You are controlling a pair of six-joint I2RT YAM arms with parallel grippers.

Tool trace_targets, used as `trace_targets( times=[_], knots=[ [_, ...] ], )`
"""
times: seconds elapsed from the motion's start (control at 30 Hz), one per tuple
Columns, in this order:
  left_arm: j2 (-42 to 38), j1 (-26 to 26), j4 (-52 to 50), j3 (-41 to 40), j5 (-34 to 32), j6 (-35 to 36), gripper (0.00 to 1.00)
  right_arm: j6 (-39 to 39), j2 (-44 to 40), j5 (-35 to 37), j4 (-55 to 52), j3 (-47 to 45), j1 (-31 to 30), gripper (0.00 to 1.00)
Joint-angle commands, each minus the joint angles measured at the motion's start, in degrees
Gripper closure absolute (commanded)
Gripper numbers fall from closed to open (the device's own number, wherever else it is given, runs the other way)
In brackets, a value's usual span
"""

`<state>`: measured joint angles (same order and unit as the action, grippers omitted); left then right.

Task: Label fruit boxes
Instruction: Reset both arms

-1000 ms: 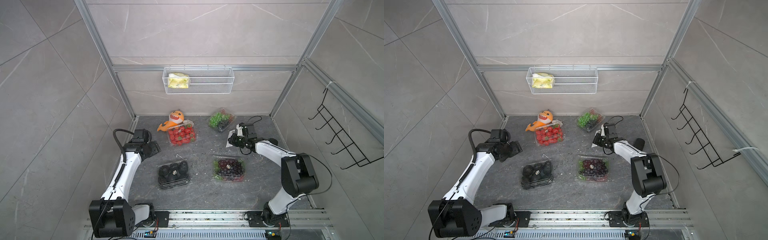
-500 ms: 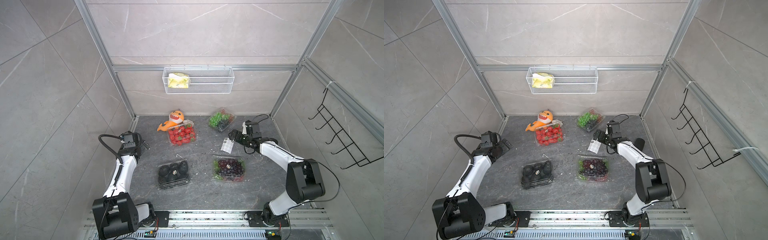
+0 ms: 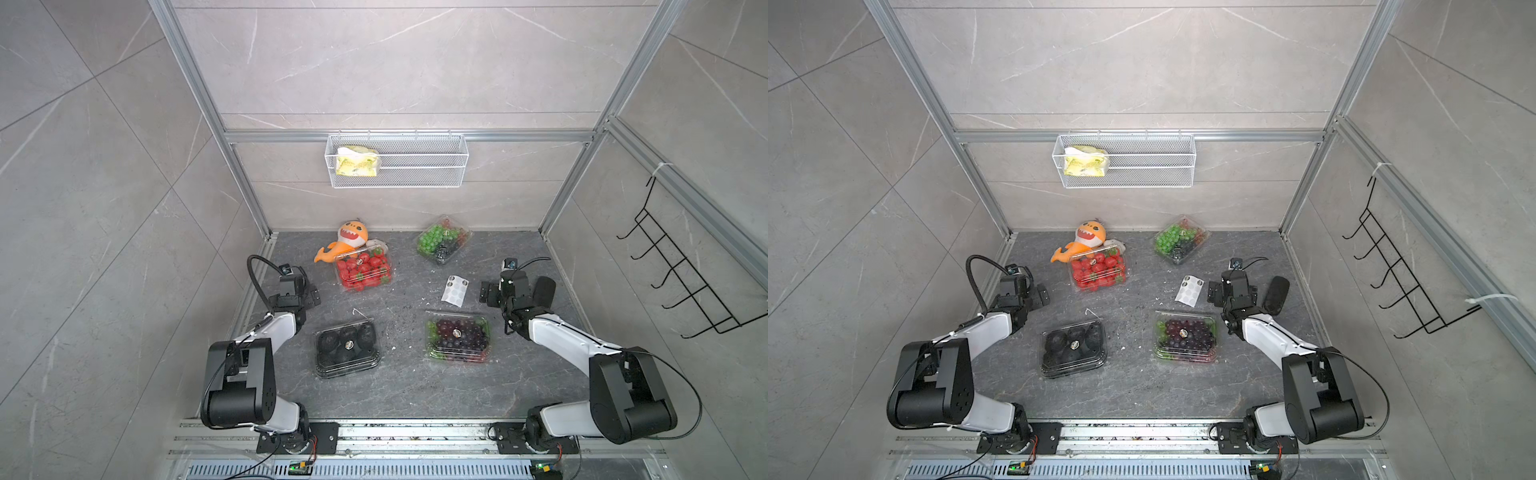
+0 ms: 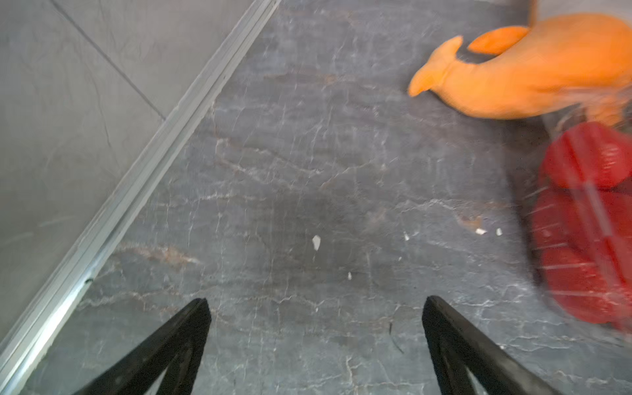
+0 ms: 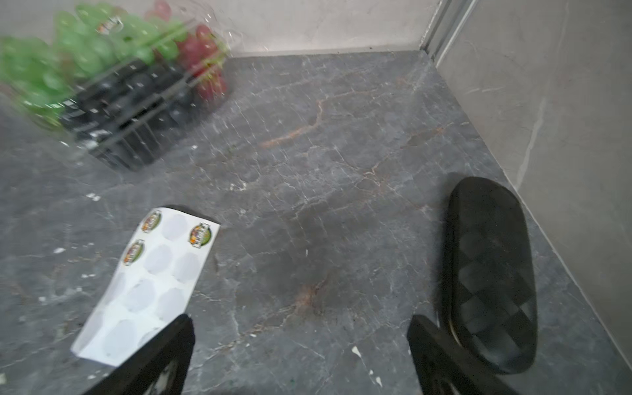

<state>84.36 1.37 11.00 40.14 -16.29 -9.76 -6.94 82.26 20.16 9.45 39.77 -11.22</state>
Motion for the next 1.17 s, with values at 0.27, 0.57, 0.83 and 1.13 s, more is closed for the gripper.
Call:
trace_targets(
  times=[0.27, 0.57, 0.83, 1.13],
  knots=[
    [-3.19, -2.26, 11.88, -7.87, -3.68, 5.16, 0.0, 6.77, 2.04, -3.73, 39.71, -19.32, 1.06, 0.01],
    [-0.57, -4.04, 33.03, -17.42, -1.62, 10.06, 0.0, 7.02, 4.62, -6.58, 42.83, -20.27, 1.96, 0.01],
    [1.83, -1.37, 39.9, -20.68, 0.77, 7.87, 0.0, 7.07, 4.88, -6.55, 43.46, -20.35, 1.91, 0.01],
    [1.89, -1.37, 40.36, -20.76, 0.63, 8.0, 0.0, 6.77, 4.84, -7.94, 42.42, -19.91, 2.63, 0.01]
  ],
)
